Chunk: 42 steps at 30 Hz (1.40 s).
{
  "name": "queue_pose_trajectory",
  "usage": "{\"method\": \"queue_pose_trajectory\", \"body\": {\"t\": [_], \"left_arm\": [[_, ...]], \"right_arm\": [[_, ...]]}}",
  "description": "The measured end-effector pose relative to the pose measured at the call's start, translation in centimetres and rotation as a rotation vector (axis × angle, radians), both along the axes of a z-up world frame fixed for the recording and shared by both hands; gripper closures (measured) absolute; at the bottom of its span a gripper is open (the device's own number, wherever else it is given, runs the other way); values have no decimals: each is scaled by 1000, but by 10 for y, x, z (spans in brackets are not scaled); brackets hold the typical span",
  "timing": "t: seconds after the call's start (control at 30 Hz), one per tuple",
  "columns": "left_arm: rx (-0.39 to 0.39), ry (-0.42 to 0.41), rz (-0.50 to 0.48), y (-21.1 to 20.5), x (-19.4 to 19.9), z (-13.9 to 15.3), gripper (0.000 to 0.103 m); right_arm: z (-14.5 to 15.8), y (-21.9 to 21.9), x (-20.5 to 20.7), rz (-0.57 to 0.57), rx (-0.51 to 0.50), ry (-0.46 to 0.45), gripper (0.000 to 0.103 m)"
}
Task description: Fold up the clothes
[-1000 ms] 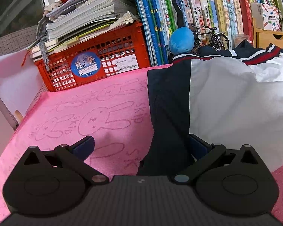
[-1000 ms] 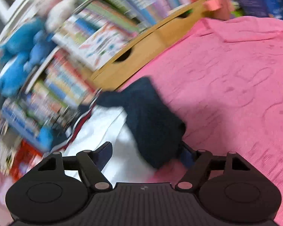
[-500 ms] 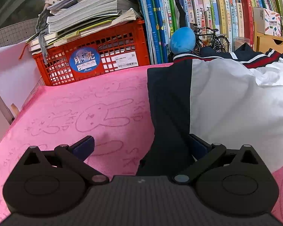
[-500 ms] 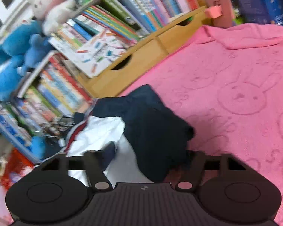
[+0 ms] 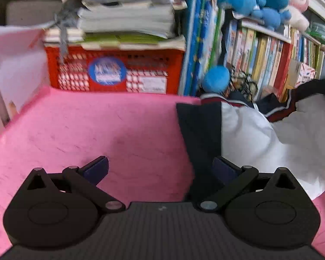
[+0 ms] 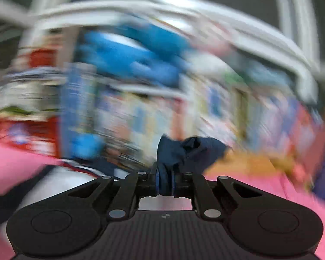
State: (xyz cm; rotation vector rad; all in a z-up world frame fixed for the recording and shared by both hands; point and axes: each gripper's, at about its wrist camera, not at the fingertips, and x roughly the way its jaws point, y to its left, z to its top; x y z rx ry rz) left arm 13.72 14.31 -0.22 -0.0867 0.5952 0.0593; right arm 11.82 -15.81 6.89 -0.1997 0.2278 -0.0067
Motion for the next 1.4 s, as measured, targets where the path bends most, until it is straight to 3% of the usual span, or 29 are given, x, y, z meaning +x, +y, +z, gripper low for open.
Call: {"method": "queue_pose_trajectory", "body": {"t": [0.07,0.2,0.27,0.37,0.43,0.5,0.57,0.63,0.7,0.8,0.87,0.9,1.0,1.1,1.23,1.33,1.37,1.4], "left_arm": [[15,13,15,8,-1,-10,0],[-36,83,42,21,0,-39,0],[-44,54,18,20,-4,-38,0],[-71,59,-20,21,-3,-37,0],[-95,61,-25,24,-3,-38,0],[-142,44,-25,31,-6,-38,0],[-182,29,-24,37,-9,-38,0],[-158,39,-20,33,-6,-38,0],[-65,76,-17,19,-1,-40,0],[73,118,-14,0,6,-42,0],[48,120,-15,5,6,-43,0],[43,119,-14,6,6,-44,0],[49,120,-15,5,6,-44,0],[45,119,-15,6,6,-44,0],[44,118,-14,6,5,-43,0],[44,118,-14,6,5,-43,0],[44,118,-14,6,5,-43,0],[44,118,-14,6,5,-43,0]], "right_arm": [[-3,51,-10,134,-94,-9,94],[-48,139,-29,350,-327,-5,96],[-69,167,-36,400,-401,14,96],[-82,175,-38,346,-465,9,90],[-80,161,-38,274,-474,-5,80],[-83,144,-31,214,-489,14,56],[-90,128,-18,141,-525,43,56],[-100,119,-4,95,-553,69,55],[-109,115,8,89,-563,107,43],[-121,118,20,117,-561,127,25],[-124,118,36,83,-544,114,28],[-120,113,43,65,-485,127,42],[-98,82,59,21,-173,208,74],[-82,58,55,-24,-50,187,78],[-67,31,45,-66,56,134,69],[-70,30,51,-103,3,133,36],[-74,33,55,-106,-28,144,30],[-77,36,59,-96,-46,151,31]]}}
